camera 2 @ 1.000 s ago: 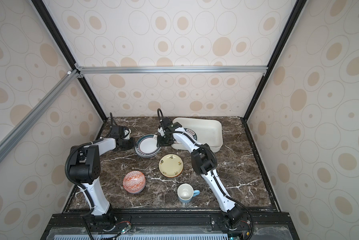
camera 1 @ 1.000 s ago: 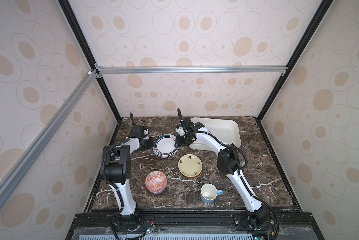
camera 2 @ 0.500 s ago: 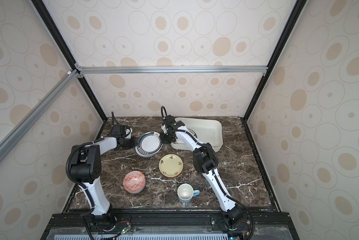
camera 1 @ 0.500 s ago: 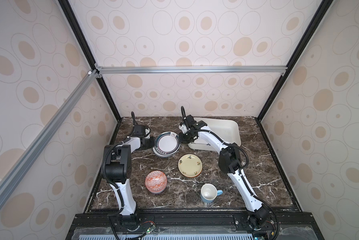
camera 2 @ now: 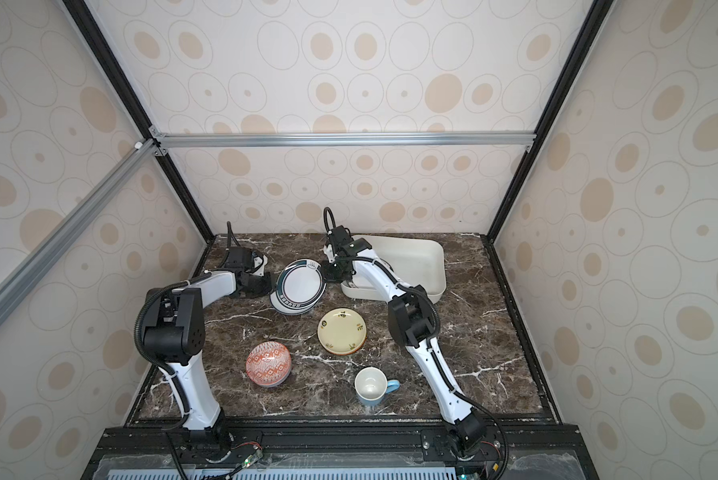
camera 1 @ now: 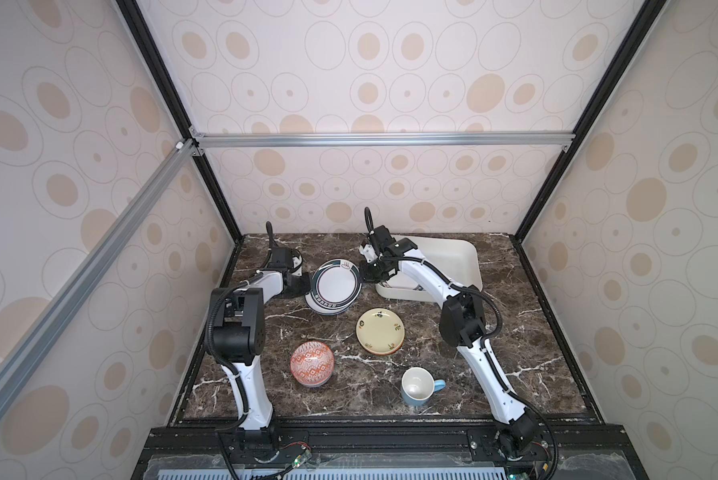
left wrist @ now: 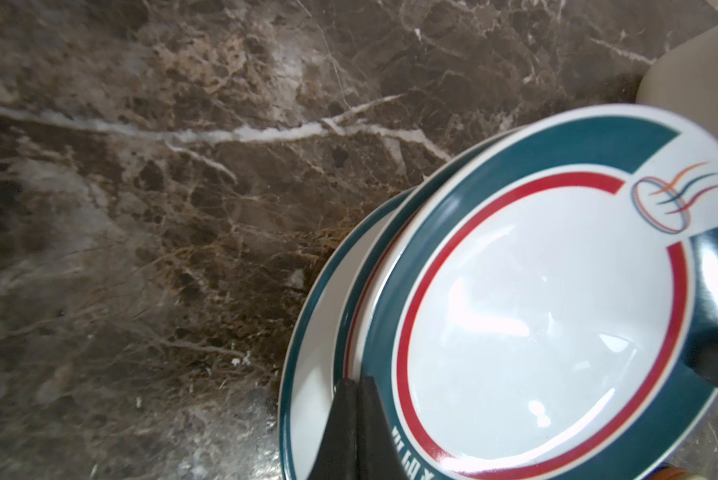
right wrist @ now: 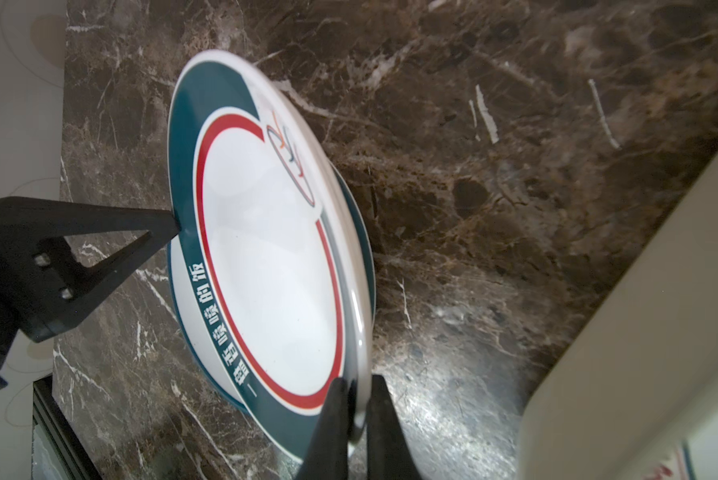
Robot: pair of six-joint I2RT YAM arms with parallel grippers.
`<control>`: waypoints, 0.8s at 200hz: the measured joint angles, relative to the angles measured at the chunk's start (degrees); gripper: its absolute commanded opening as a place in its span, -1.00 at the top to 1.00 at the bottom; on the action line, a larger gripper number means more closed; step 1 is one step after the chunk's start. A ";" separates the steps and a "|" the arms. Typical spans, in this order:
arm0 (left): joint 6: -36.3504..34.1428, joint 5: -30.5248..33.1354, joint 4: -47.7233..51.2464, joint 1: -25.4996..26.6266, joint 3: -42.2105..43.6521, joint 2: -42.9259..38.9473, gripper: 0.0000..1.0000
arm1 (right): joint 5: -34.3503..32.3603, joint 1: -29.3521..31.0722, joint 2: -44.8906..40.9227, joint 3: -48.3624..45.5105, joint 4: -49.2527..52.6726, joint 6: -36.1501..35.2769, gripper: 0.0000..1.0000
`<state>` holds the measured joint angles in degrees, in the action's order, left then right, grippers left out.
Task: Place the mixed dishes into the plastic bin
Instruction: 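Lift the red-ringed plate with the right gripper while the left steadies the stack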
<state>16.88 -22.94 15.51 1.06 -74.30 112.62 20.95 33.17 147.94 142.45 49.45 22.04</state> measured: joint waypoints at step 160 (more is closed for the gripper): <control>0.00 -0.94 -0.09 -0.74 0.96 -0.57 0.85 | 4.17 -1.16 -5.29 -5.81 0.22 -0.63 1.00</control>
<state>16.88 -23.88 15.42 0.32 -73.34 112.05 25.12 32.01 142.65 136.64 49.67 21.41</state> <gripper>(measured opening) 0.073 0.060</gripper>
